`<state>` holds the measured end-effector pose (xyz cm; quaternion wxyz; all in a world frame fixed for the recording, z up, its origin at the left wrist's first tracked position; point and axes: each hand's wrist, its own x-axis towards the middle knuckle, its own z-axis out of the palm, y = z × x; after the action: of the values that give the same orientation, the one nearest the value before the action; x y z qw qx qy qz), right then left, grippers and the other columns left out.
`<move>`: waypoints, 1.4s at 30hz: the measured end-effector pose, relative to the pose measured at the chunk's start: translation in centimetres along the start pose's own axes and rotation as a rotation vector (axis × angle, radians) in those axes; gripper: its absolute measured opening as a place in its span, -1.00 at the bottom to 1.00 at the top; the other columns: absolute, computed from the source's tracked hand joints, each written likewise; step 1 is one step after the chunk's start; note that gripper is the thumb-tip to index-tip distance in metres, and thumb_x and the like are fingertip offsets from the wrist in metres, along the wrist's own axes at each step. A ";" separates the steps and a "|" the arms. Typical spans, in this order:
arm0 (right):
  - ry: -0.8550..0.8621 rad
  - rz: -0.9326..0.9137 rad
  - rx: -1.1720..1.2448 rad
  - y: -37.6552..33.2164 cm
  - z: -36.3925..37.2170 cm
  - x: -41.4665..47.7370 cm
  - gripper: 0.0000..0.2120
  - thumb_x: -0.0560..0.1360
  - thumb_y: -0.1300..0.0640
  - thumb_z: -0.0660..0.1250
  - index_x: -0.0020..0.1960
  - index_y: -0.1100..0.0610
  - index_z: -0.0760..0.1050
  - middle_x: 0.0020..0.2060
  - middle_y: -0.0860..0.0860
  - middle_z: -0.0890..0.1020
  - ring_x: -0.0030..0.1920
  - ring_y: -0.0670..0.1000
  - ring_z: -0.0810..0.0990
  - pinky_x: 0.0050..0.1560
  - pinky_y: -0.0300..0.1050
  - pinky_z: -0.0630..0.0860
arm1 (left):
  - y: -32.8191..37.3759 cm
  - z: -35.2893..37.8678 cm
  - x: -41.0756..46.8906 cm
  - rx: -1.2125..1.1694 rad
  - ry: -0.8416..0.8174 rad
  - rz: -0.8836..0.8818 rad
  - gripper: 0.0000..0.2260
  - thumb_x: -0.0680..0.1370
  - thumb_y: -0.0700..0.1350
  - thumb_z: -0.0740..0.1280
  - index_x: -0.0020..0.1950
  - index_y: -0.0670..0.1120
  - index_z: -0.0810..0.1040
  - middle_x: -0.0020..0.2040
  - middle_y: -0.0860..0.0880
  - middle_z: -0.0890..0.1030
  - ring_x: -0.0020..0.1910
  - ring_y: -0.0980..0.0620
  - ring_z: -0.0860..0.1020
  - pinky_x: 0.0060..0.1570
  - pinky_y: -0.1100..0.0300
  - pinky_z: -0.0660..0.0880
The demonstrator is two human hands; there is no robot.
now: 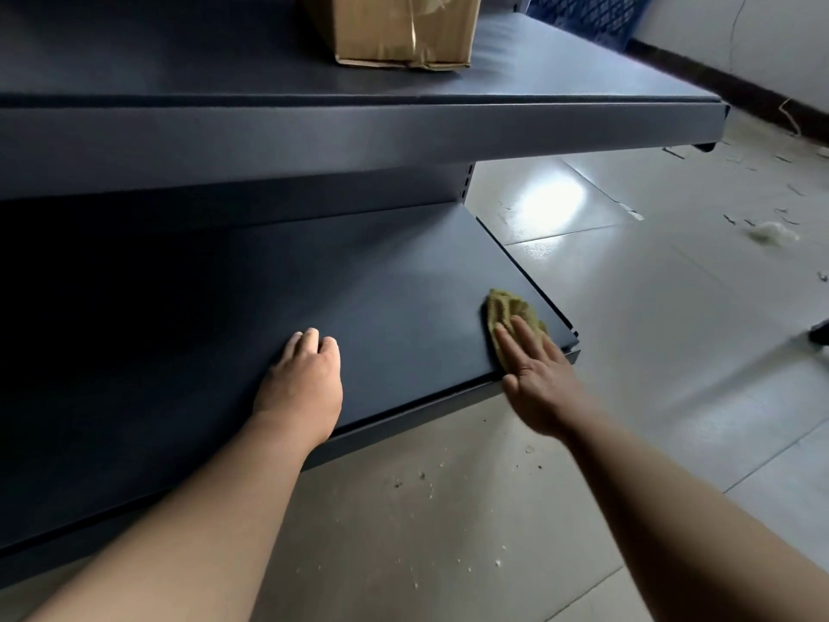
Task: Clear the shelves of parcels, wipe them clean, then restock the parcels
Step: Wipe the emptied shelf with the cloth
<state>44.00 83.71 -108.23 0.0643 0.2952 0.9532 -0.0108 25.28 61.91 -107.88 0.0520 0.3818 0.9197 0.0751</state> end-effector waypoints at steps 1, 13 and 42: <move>-0.018 0.036 0.020 0.9 -0.3 0.4 -0.36 0.60 0.05 0.04 0.59 0.07 -0.17 0.57 0.07 -0.16 0.55 -0.03 -0.26 0.53 -0.05 -0.22 | 0.4 0.3 0.6 -0.004 -0.002 0.008 -0.83 0.61 -0.24 0.10 0.19 -0.12 0.33 0.38 -0.11 0.29 0.42 -0.10 0.22 0.25 0.06 0.34; 0.015 -0.212 0.105 -4.7 -1.1 8.3 -0.48 0.63 0.01 -0.01 0.57 -0.06 0.05 0.58 0.04 0.00 0.57 0.10 -0.10 0.53 0.05 -0.16 | 4.3 0.6 6.1 -0.028 -0.084 0.127 -0.56 0.66 -0.13 0.05 0.54 -0.06 0.10 0.57 -0.11 0.04 0.55 -0.05 0.00 0.44 0.11 0.09; -0.028 0.458 0.235 1.4 0.9 3.4 -0.50 0.59 0.03 -0.12 0.52 -0.03 0.14 0.57 0.10 -0.17 0.54 0.20 -0.25 0.50 0.22 -0.17 | 4.3 1.0 6.2 0.111 -0.079 0.119 -0.53 0.66 -0.11 0.07 0.55 0.00 0.03 0.56 -0.07 0.02 0.54 -0.06 0.03 0.46 0.04 0.12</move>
<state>42.15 86.69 -109.53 0.0433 0.5089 0.8526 -0.1108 24.06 69.46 -108.37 0.0625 0.4409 0.8953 0.0121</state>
